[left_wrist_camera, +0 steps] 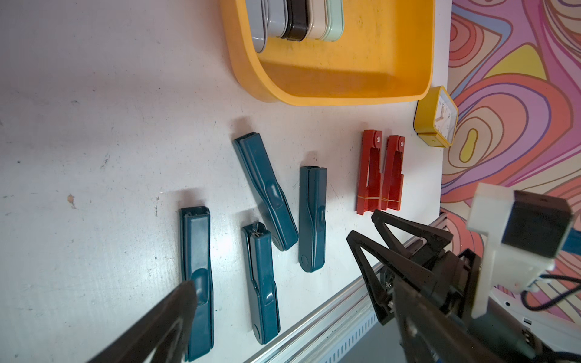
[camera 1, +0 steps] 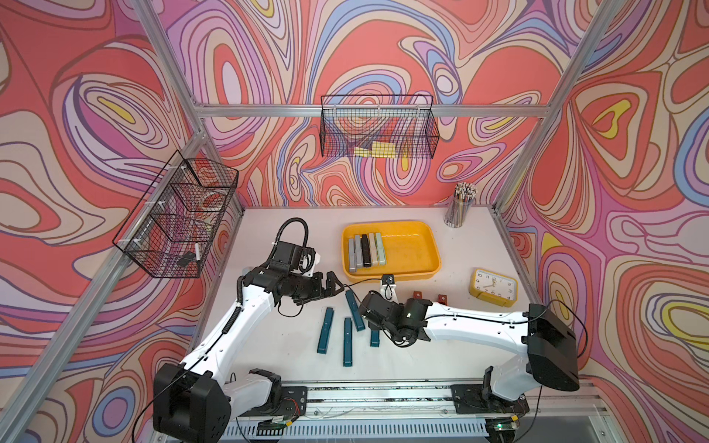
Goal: Put the pruning pliers into the storage box
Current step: Pick up the pruning pliers from the center of the board.
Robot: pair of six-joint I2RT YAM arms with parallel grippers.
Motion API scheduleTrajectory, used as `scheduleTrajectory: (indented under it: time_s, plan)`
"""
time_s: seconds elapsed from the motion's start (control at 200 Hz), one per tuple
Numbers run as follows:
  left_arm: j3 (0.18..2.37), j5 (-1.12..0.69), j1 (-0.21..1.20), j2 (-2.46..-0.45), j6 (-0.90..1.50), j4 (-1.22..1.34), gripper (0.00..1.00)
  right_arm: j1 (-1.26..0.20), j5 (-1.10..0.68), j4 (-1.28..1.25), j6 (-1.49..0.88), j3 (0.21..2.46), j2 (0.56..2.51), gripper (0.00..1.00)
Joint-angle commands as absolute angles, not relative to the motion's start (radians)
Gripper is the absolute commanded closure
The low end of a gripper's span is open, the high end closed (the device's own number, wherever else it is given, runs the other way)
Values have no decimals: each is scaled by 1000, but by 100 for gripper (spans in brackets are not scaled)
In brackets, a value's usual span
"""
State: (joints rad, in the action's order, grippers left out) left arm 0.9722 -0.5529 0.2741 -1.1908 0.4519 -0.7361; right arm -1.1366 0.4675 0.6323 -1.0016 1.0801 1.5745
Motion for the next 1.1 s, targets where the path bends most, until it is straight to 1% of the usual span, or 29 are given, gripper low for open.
scheduleTrajectory:
  time_s: [0.0,0.26,0.466,0.871,1.027,1.097]
  plan:
    - [951,-566,277,-1167,422,-780,1,-1147,502,652,-1029,1106,1597,39]
    - [928,-566,277,-1154,421,-774,1,-1150,484,668,-1046,1107,1632,39]
    - [919,-572,277,-1146,425,-770,1,-1153,425,582,-1070,1061,1666,39]
    - [929,-564,276,-1126,423,-788,1,-1155,371,623,-1110,1085,1720,39]
    - [945,-558,276,-1122,415,-799,1,-1155,340,627,-1107,1100,1758,42]
    - [945,-557,275,-1121,414,-799,1,-1155,333,629,-1107,1101,1766,48]
